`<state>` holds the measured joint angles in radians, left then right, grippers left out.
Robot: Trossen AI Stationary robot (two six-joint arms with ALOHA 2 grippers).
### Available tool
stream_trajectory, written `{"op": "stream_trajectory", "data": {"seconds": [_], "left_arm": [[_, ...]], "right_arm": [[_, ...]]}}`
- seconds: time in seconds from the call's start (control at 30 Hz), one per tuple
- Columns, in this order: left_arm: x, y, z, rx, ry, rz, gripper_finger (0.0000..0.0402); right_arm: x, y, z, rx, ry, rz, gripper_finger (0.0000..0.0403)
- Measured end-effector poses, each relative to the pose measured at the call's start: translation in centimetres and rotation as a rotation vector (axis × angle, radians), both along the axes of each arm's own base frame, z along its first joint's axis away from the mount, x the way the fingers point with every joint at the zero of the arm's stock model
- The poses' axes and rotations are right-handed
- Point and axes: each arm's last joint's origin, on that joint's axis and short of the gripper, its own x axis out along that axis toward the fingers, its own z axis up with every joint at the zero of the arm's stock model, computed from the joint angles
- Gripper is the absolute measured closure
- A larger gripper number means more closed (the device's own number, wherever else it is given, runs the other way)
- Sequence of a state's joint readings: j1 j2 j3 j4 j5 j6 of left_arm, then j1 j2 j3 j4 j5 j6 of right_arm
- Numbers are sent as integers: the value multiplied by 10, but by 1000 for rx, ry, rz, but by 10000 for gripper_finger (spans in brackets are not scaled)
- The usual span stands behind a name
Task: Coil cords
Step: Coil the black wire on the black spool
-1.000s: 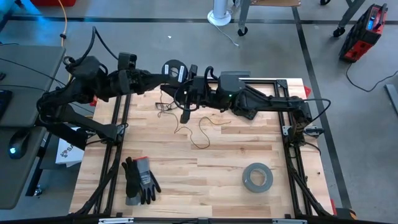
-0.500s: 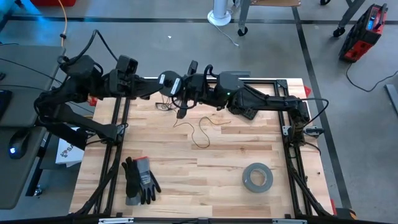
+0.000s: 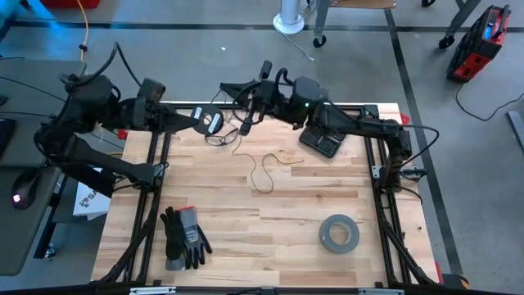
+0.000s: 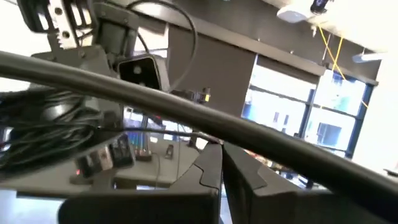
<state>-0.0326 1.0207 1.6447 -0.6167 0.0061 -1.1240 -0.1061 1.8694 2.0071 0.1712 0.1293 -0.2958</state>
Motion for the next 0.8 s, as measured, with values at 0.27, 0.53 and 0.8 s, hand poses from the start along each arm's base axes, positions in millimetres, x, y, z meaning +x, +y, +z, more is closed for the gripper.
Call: {"op": "stream_trajectory", "data": {"seconds": [0.27,0.53,0.8], "left_arm": [[-14,6,-2,386,51,189,401],[-4,11,2,960,124,358,401],[18,9,8,1285,95,378,401]], "right_arm": [[-22,-9,10,2,114,-1,403],[-32,-7,14,137,120,67,403],[-31,7,14,226,111,134,402]]}}
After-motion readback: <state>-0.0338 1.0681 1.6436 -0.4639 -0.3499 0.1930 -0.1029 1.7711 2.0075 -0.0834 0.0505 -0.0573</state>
